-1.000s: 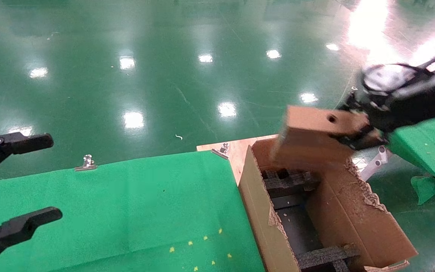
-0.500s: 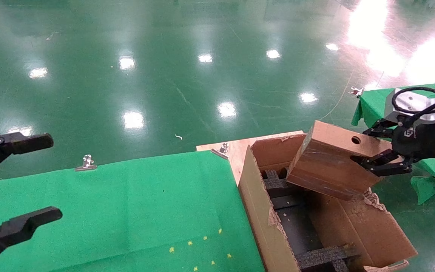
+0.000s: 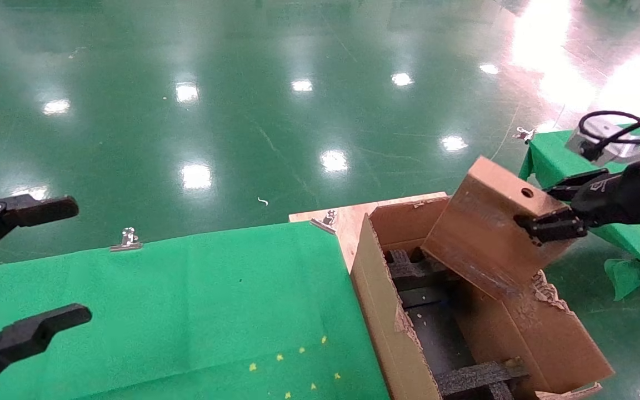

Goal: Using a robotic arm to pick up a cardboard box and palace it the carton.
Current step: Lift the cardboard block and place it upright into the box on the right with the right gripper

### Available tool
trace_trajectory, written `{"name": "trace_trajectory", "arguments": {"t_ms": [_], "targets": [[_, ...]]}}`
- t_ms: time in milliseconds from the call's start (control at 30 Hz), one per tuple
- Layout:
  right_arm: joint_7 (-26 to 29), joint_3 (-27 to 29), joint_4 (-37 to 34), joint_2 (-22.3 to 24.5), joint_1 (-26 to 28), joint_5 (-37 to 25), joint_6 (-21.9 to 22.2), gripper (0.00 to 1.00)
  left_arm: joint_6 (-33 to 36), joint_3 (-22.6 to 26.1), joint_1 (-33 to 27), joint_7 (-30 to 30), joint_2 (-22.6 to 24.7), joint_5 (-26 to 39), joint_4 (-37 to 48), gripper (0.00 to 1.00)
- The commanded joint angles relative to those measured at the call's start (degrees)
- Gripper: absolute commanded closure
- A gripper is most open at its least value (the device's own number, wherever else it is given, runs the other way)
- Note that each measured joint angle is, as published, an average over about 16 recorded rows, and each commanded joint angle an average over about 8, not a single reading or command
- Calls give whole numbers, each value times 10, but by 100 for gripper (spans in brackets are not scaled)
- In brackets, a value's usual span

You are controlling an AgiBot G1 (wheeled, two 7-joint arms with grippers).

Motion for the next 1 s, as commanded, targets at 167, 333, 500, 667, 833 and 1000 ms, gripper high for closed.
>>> {"name": "trace_trajectory", "arguments": {"t_ms": [167,333,500,667,833,1000], "targets": [[161,-16,33,20,-35,-10,68,100,0,0,0,0,0,0,0,0],[299,-31,86,40,-56,-31,107,100,0,0,0,0,0,0,0,0],[375,-40,124,52,-66,-45,128,100,0,0,0,0,0,0,0,0],[380,-41,129,54,-68,-48,132,100,0,0,0,0,0,0,0,0],[395,-43,123,54,-72,-50,140,100,0,0,0,0,0,0,0,0],[444,-54,143,59,-85,-79,172,100,0,0,0,0,0,0,0,0]]}}
